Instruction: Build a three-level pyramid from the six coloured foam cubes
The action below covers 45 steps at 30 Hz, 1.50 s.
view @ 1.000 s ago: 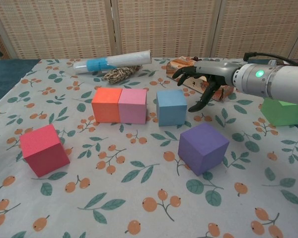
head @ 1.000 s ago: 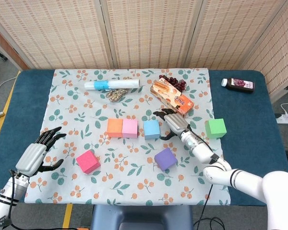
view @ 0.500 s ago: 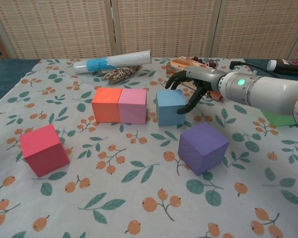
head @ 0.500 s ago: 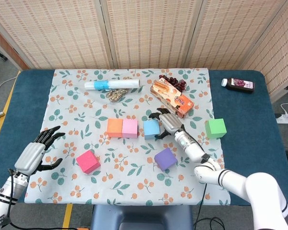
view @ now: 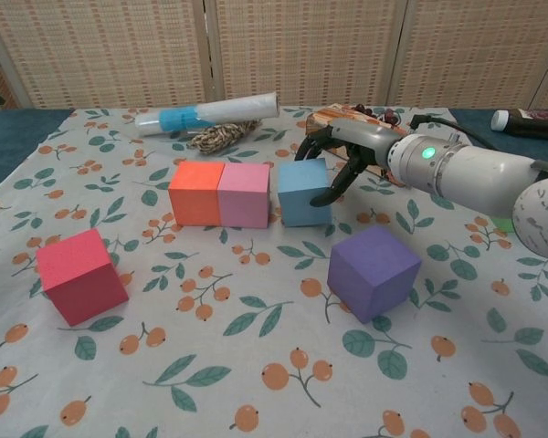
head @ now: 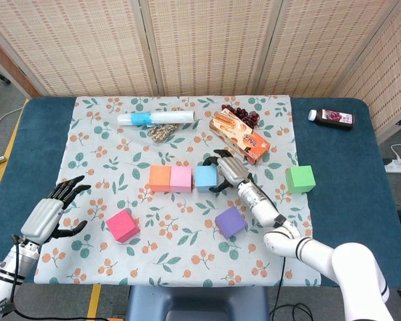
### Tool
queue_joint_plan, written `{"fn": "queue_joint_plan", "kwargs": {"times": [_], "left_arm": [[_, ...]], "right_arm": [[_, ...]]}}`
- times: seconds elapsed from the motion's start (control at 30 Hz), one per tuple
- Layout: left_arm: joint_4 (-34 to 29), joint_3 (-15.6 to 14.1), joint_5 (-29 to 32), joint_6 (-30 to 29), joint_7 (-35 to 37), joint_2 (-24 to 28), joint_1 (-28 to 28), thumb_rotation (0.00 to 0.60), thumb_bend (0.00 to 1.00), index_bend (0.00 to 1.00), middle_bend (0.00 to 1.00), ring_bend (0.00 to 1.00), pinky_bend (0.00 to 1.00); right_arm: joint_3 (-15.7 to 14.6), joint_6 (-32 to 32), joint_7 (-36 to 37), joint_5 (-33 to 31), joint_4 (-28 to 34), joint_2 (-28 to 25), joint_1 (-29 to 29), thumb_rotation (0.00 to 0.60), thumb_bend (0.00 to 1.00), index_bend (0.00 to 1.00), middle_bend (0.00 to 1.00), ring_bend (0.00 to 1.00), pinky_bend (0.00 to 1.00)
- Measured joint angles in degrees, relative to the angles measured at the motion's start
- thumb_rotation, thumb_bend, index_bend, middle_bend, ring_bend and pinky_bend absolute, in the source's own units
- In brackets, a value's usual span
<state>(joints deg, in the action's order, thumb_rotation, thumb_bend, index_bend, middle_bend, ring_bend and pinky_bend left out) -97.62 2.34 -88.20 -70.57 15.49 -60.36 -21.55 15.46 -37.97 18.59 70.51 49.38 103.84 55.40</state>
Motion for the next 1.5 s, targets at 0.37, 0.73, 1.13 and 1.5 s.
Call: {"fn": "queue_joint_plan", "kwargs": {"times": [0.37, 0.73, 1.13, 1.5], "left_arm": [[0.42, -0.2, -0.06, 0.07, 0.47, -0.02, 0.05, 0.6, 0.32, 0.14, 0.0, 0.0, 0.09], [0.41, -0.16, -0.06, 0.19, 0.51, -0.02, -0.09, 0.6, 0.32, 0.14, 0.0, 0.0, 0.09], [0.51, -0.3, -0.23, -0.21, 0.82, 0.12, 0.16, 0.6, 0.32, 0.14, 0.0, 0.0, 0.09], [0.95, -0.55, -0.49, -0.48, 1.36, 0.03, 0.39, 0.6, 0.32, 0.14, 0.0, 0.0, 0.09]], "right_arm": [[0.55, 1.4, 0.08, -0.48, -0.3, 0.36, 0.59, 0.6, 0.0, 0.32, 0.31, 0.06, 0.0], [0.62, 1.55, -1.31, -0.72, -1.54, 1.04, 0.8, 0.6, 0.06, 0.39, 0.35, 0.1, 0.0], [1.73, 0.49, -1.0, -1.19, -1.05, 1.32, 0.68, 0.6, 0.12, 0.48, 0.4, 0.16, 0.0], [2.92, 1.57, -2.48, -3.93, 0.44, 1.48, 0.73, 0.6, 0.12, 0.48, 0.4, 0.16, 0.0]]}}
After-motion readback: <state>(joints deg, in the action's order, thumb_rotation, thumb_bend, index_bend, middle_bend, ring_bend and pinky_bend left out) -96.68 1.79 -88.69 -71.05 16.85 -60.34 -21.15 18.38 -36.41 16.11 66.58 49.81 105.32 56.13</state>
